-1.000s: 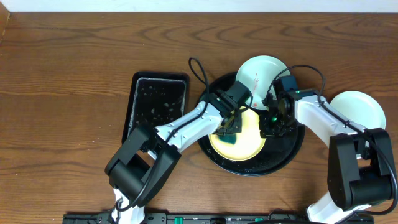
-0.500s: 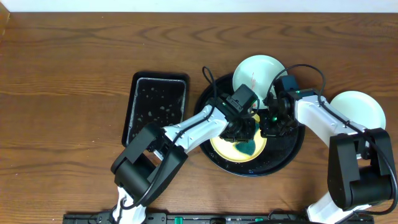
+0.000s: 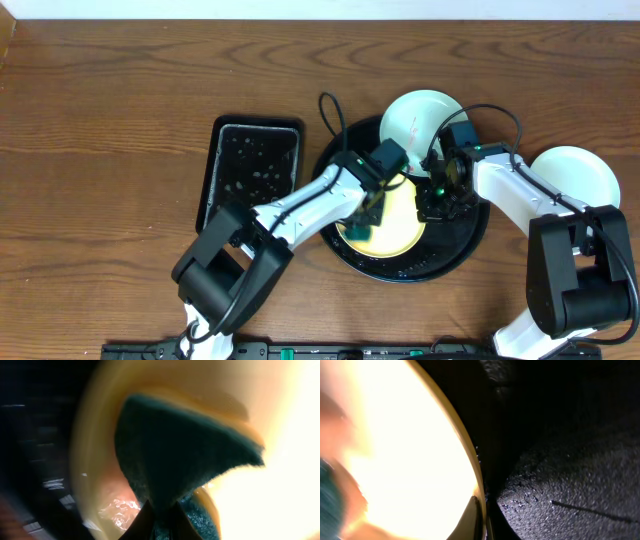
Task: Clean dirty plates on tray and stack at the side
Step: 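Scrub the yellow plate with the sponge while right gripper holds rim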
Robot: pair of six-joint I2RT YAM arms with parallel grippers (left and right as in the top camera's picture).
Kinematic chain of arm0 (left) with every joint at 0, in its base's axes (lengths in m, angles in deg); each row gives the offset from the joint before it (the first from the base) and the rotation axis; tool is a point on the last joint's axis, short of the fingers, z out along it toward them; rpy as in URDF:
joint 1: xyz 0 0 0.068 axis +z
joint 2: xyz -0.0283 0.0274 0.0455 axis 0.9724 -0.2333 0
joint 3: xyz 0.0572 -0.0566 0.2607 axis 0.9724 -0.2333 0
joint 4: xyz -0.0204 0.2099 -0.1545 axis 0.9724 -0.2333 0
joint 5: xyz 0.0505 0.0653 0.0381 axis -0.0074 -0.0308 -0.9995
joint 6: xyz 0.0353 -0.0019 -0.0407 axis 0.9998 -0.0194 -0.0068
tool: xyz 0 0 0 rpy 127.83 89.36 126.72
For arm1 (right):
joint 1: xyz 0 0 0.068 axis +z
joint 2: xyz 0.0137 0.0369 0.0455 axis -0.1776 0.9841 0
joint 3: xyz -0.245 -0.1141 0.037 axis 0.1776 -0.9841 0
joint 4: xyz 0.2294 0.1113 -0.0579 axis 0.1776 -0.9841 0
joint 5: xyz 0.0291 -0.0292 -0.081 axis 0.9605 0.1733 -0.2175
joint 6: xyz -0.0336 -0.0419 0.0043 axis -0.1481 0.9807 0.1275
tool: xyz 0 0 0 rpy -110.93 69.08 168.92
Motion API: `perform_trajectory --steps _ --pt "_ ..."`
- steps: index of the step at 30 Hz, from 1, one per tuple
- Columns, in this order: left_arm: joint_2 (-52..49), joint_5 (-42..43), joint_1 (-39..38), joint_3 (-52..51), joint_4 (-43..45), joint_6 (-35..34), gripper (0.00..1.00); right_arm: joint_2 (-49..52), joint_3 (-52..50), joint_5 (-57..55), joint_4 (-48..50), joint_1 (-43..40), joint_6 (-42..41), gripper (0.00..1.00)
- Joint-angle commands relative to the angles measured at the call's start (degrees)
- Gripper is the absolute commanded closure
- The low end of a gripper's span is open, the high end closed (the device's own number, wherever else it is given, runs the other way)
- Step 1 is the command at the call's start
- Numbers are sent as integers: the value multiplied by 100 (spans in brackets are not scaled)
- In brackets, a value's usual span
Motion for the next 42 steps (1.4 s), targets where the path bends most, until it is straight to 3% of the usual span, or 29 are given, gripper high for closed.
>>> perform_trajectory --steps 1,5,11,13,18,28,31,36,42 --pt "-317 -1912 479 -236 -354 120 92 153 -70 -553 15 17 -15 99" --pt "-317 -1364 533 -179 -133 -9 88 153 -70 -553 9 17 -15 99" --pt "-317 1633 496 -236 1182 -48 87 153 -70 -553 11 20 -15 99" --pt "-321 2153 433 -282 1613 -278 87 153 -68 -553 11 17 -15 99" --pt "-396 2234 184 -321 1851 -682 87 153 -70 -553 -2 20 -15 99" --pt "-625 2820 -391 -323 1886 -667 87 153 -70 -553 -4 20 -17 99" --pt "-625 2811 -376 -323 1759 -387 87 153 -70 -553 -7 20 -17 99" --pt "-599 2380 46 -319 1217 -380 92 153 -70 -553 -4 20 -17 99" --pt "-393 999 855 -289 236 -374 92 153 -70 -553 -7 20 -15 99"
